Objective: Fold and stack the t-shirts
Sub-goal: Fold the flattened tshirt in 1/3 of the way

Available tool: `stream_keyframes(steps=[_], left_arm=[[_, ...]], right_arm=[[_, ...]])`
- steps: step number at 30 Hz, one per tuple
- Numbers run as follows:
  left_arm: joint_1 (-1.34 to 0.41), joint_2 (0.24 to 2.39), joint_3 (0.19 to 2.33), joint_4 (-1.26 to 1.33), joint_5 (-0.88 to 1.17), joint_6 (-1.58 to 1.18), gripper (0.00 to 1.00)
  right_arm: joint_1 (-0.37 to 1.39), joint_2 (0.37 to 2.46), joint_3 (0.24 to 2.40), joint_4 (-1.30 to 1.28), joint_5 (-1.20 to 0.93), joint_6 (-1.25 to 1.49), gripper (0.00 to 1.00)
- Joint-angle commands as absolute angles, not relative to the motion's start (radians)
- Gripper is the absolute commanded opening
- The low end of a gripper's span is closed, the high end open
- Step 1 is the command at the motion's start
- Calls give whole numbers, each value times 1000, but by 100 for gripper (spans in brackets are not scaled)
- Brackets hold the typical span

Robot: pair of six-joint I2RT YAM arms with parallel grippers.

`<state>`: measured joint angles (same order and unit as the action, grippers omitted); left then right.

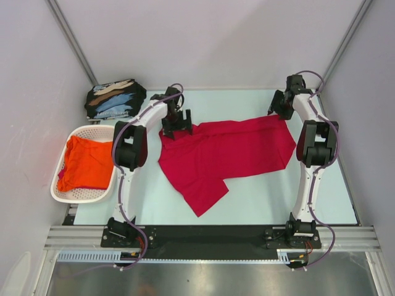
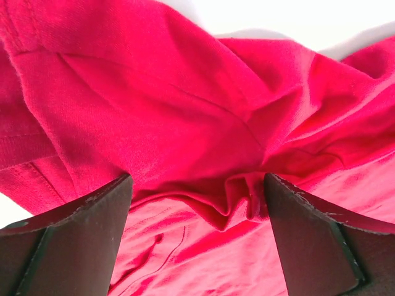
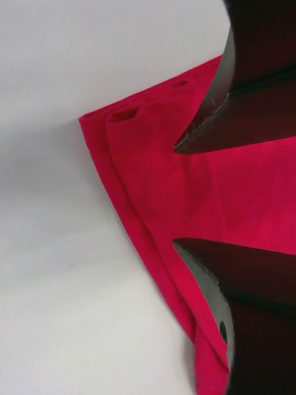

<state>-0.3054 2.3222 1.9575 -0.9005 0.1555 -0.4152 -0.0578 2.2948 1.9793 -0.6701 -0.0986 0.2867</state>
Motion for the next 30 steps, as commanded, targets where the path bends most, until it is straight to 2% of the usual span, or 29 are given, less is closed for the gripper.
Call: stream_keyframes(steps=[1,8,11,15,17,18,19,30], left_arm=[[-287,2261,1954,-847,121,-436,93],[-276,2194,1988,-732,184,-451,78],[-272,2243,2046,-787,161,-437,91],[-252,2310,2100,-818,147,-431,92],[-242,2329,2106,-804,172,-433,65],[-239,2333,2118,-799,179,-437,40],[-238,2344,2126,-804,181,-445,0],[-235,2310,2085,-824,112,-445,0]], right_arm=[[-51,2197,1954,-641,-118,268,61],[-43,2177,1936,-604,-160,250,61],[-40,2181,1951,-606,-169,250,61],[-38,2189,1974,-617,-170,242,61],[-40,2192,1977,-618,-170,242,61],[-40,2192,1979,-620,-170,241,61],[-40,2191,1979,-620,-170,241,61],[-34,2203,1971,-621,-161,242,60]])
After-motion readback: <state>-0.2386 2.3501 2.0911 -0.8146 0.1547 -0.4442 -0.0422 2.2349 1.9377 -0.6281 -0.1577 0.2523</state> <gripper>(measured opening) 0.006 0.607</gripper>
